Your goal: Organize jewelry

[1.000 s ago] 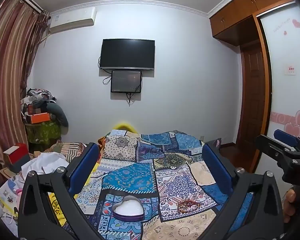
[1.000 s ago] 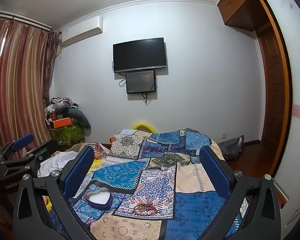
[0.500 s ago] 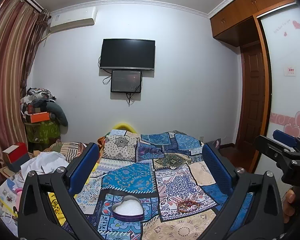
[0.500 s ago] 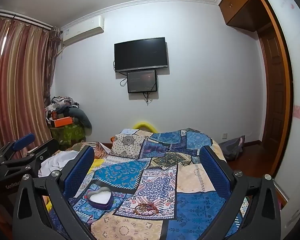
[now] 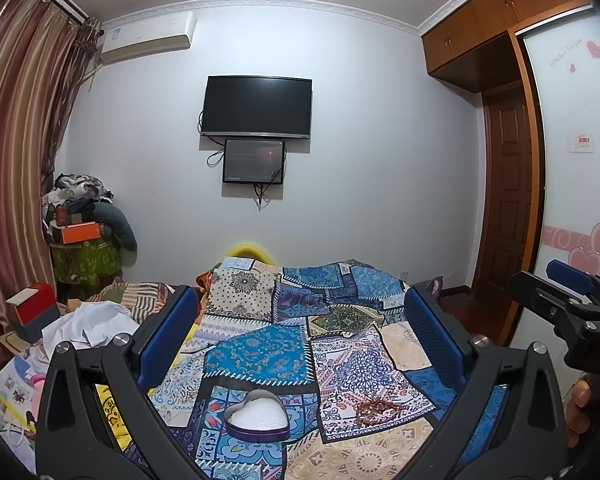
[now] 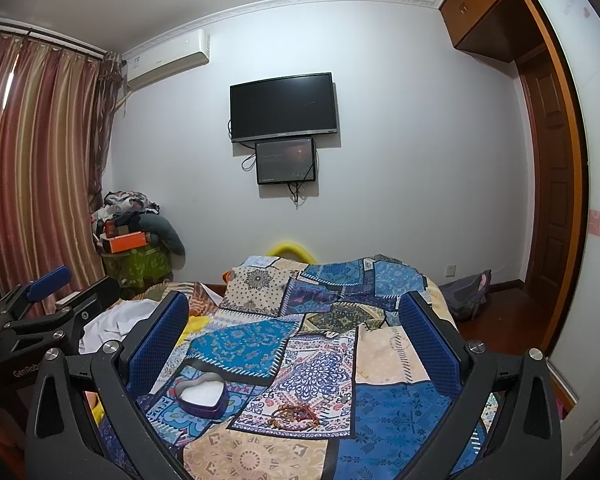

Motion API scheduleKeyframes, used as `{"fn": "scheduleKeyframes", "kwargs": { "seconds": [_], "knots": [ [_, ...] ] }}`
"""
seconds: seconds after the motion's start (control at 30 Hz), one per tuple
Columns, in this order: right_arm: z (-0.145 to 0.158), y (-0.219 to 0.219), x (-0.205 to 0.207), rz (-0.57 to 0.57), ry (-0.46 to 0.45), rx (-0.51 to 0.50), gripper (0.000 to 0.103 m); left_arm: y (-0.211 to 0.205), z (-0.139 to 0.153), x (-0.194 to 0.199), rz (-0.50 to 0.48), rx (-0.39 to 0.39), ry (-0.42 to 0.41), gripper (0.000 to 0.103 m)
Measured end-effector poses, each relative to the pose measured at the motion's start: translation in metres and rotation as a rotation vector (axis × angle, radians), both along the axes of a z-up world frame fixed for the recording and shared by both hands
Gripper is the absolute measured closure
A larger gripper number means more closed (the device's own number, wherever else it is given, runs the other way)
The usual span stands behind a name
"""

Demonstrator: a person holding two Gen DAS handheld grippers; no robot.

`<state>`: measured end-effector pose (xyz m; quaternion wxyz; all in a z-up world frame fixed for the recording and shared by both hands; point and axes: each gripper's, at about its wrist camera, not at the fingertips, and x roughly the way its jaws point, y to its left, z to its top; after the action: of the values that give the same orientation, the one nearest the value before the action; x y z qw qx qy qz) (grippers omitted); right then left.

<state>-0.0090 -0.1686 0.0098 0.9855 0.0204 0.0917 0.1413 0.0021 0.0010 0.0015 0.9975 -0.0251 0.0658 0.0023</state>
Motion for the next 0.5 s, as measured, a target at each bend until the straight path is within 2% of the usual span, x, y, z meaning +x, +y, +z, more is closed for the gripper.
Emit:
{"fn": "scheduleKeyframes", "kwargs": {
  "seconds": [0.5],
  "knots": [
    [-0.0017, 0.001, -0.0007, 0.003, 0.003, 0.0, 0.0, 0.001, -0.0027, 0.0028, -0.002, 0.0, 0.011, 0.0]
  ]
}}
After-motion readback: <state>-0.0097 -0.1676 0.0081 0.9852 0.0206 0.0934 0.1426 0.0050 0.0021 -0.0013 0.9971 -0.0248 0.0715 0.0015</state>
